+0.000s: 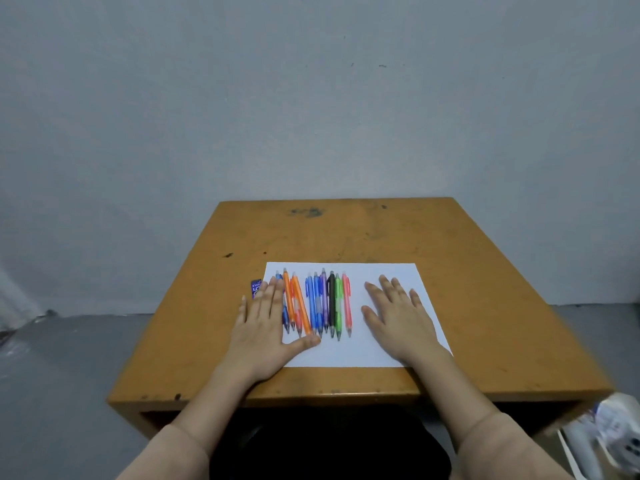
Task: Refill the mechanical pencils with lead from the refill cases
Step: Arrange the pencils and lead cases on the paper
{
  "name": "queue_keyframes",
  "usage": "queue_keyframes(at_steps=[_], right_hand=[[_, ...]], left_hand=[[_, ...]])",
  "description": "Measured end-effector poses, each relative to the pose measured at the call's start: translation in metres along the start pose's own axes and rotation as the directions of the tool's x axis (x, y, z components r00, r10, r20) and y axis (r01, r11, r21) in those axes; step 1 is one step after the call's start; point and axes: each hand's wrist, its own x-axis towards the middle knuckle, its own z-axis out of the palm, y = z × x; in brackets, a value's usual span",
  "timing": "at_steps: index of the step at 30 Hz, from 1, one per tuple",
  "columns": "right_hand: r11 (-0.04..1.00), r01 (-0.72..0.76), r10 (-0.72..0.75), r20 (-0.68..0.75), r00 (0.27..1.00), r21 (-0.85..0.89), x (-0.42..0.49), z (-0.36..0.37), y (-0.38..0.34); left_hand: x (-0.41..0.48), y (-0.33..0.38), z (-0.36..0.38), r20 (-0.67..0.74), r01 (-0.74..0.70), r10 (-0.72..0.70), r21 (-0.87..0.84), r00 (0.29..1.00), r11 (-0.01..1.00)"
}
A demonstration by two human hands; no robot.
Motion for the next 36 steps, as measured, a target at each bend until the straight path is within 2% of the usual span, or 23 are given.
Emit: queue_keyframes(at_steps=[6, 27, 32, 36], right_hand=[[1.0, 0.012, -0.012, 0.005, 1.0, 0.008, 0.003, -0.005, 0.012], [1.0, -0.005, 0.006, 0.06, 0.998, -0.024, -0.032, -0.014, 0.03], [0.994, 0.021, -0.023, 0.021, 1.0, 0.107, -0.036, -0.019, 0.023], [0.968, 0.069, -0.07, -0.004, 0.998, 0.24, -0.04, -0.02, 0.007]], left_hand=[[0.005, 0.014, 0.001, 0.029, 0.011, -0.011, -0.012, 1.0, 1.0], [-0.024, 0.027, -0.006, 0.02, -0.114, 0.116, -0.096, 0.993, 0.989], [-0.021, 0.026, -0.004, 0.032, -0.221, 0.226, -0.102, 0.974, 0.97], [-0.018, 0.028, -0.005, 0.045, -0.217, 0.222, -0.098, 0.974, 0.971]])
